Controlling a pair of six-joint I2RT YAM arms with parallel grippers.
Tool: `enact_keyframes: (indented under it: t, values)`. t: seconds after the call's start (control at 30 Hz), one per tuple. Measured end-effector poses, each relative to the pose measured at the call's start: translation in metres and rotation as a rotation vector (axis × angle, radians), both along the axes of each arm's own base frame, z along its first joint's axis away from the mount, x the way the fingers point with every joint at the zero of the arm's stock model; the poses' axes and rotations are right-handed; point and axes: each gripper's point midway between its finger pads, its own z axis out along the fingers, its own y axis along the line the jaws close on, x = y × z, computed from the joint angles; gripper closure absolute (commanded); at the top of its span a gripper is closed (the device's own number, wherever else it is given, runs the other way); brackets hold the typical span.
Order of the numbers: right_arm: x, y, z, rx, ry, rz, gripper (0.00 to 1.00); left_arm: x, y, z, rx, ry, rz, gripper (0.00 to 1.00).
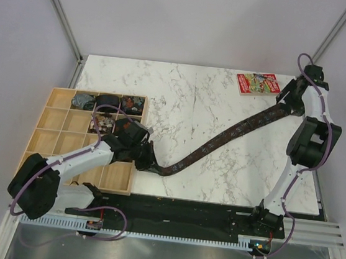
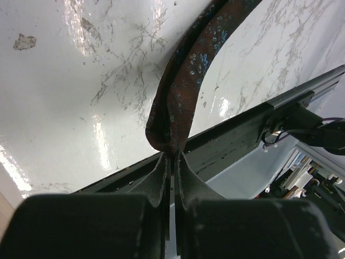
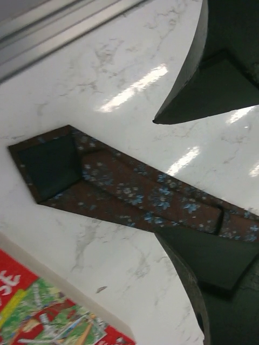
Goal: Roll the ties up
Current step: Flatten out the tie at the center of the board.
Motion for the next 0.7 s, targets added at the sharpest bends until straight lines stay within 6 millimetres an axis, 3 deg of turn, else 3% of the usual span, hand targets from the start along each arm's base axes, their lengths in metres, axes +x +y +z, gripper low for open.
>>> enact_keyframes:
  t: [0.07, 0.17, 0.27, 0.33, 0.47, 0.6, 0.7]
  values:
    - [-0.016, 0.016, 0.000, 0.013, 0.019, 0.022, 0.16, 0.001, -0.001, -0.002, 0.002, 0.003, 0.002, 0.98]
    - [-0.036, 0.060, 0.010, 0.022, 0.005, 0.096, 0.17, 0.002, -0.002, -0.006, 0.007, 0.012, 0.003, 0.98]
    - [-0.066, 0.114, 0.019, 0.061, -0.042, 0.189, 0.22, 0.001, -0.001, -0.009, 0.016, 0.027, 0.006, 0.98]
    - [-0.084, 0.160, 0.020, 0.117, -0.071, 0.282, 0.31, 0.001, 0.000, -0.012, 0.027, 0.033, 0.010, 0.98]
    - [-0.141, 0.227, -0.001, 0.312, -0.110, 0.396, 0.53, -0.004, 0.006, -0.024, 0.077, 0.071, 0.016, 0.98]
    - [-0.196, 0.278, -0.032, 0.437, -0.048, 0.476, 0.61, -0.008, 0.010, -0.032, 0.117, 0.093, 0.017, 0.98]
    - [-0.224, 0.321, -0.032, 0.490, -0.038, 0.574, 0.70, -0.010, 0.013, -0.034, 0.137, 0.094, 0.016, 0.98]
